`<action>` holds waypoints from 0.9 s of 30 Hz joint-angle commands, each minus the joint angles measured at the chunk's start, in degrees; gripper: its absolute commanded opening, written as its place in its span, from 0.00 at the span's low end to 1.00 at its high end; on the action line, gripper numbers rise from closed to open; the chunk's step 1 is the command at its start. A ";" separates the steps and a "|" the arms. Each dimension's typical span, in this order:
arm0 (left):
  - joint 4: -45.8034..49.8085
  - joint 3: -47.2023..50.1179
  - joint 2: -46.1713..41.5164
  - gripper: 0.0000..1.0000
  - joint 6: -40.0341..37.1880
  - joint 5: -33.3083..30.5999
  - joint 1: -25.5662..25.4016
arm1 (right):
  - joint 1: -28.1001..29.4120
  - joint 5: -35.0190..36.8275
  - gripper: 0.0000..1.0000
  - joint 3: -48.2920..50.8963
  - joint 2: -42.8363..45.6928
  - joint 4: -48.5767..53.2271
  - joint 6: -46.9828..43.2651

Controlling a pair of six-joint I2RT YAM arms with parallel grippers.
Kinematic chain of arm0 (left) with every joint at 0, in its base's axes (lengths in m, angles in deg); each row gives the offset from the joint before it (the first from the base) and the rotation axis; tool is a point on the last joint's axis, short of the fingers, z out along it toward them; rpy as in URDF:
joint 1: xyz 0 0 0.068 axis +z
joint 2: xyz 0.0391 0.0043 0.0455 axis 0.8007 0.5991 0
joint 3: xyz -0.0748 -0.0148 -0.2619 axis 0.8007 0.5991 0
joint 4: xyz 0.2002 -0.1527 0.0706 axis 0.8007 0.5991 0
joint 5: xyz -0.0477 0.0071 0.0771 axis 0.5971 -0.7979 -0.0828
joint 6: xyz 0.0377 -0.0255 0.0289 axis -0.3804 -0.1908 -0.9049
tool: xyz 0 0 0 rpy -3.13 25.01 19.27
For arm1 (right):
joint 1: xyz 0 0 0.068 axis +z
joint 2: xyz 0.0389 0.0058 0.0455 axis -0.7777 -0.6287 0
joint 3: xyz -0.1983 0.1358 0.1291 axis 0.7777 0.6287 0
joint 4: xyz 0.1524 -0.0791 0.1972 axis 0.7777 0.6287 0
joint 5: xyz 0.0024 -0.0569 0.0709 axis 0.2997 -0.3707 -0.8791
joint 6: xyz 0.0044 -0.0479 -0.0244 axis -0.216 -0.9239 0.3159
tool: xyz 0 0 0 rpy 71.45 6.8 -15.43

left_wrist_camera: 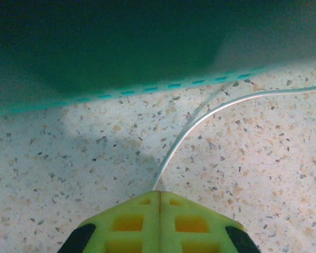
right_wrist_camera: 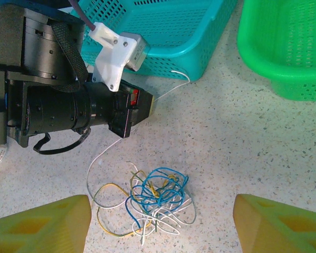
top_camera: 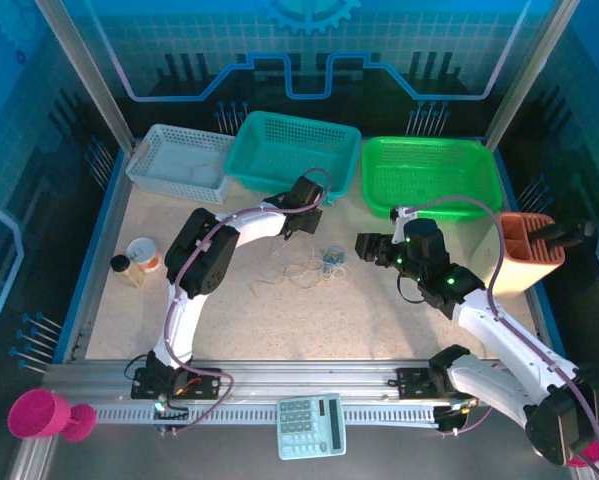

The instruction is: Untangle the cables

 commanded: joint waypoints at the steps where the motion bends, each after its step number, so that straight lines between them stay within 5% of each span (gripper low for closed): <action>1: 4.33 2.45 0.28 0.00 -0.33 0.98 0.14 | -0.63 -0.40 0.73 -1.29 0.71 0.42 -0.21; 9: 3.51 8.08 -6.85 0.00 1.74 4.01 0.10 | -0.64 -2.53 0.73 -2.17 -3.14 -1.96 -0.35; 16: 3.36 13.37 -14.69 0.39 3.71 7.32 0.27 | -0.44 -3.92 0.72 -2.41 -5.40 -3.83 -0.22; 27: 3.89 16.75 -16.76 0.49 3.54 6.86 0.34 | 0.00 -3.96 0.72 -2.83 -6.60 -4.81 0.16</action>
